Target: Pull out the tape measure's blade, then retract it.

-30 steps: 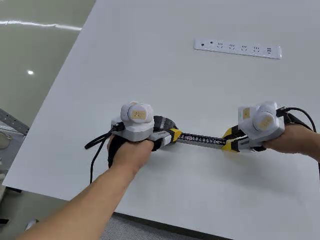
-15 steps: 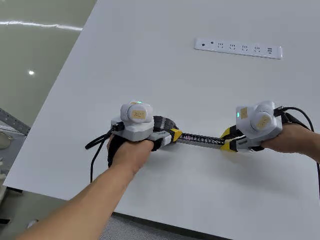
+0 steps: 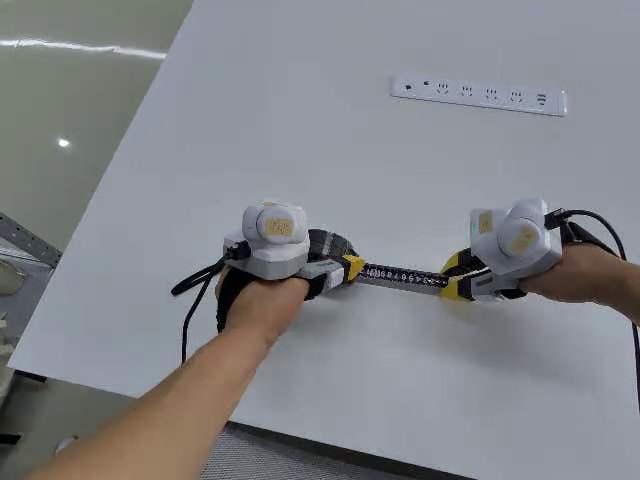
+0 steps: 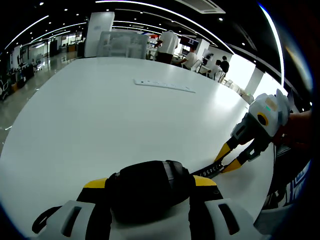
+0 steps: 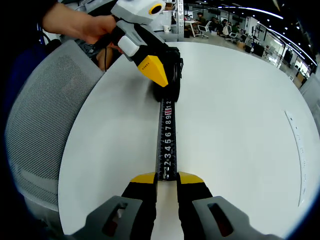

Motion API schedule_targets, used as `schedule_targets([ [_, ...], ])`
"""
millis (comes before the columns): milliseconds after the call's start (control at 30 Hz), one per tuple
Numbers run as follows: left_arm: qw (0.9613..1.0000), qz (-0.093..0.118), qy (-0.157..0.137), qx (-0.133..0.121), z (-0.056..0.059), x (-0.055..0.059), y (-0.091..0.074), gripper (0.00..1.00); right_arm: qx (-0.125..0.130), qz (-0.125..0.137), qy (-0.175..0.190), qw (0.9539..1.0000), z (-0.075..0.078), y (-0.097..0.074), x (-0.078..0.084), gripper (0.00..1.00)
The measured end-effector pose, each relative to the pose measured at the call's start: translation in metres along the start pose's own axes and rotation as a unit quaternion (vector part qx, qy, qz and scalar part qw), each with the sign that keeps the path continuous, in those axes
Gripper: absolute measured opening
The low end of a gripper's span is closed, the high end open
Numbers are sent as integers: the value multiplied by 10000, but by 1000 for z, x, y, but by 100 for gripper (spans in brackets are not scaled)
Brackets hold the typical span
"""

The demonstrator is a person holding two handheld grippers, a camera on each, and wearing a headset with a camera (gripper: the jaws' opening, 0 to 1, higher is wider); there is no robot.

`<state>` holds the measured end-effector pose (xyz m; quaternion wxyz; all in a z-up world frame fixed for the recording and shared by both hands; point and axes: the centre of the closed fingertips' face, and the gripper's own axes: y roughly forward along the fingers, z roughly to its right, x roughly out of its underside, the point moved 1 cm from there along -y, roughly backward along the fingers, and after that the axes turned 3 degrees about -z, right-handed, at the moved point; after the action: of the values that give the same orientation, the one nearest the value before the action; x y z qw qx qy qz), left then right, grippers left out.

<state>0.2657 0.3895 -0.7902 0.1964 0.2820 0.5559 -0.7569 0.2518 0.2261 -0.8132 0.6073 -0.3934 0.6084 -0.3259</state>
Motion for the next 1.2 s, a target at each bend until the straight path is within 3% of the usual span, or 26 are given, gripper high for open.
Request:
schedule_targets([
  [333,9999,56,-17,-129,2,0,0,62,28,-5,-21,10000,0,0,0,11],
  [467,9994,135,-76,-298,1,0,0,63,34,6,-35,10000,0,0,0,11],
  [533,9983,215,-106,-536,-4,0,-1,67,33,10,-30,10000,0,0,0,11],
  [733,9959,270,-275,-821,-9,2,-4,75,24,23,-33,10000,0,-1,0,11],
  [867,9943,304,-373,-952,-9,3,-4,74,19,27,-34,10000,0,0,-1,11],
  [1067,9945,325,-364,-926,-2,4,-1,64,15,28,-42,10000,1,1,0,11],
  [1200,9940,370,-326,-979,-2,4,-2,64,11,19,-68,10000,2,2,1,11],
])
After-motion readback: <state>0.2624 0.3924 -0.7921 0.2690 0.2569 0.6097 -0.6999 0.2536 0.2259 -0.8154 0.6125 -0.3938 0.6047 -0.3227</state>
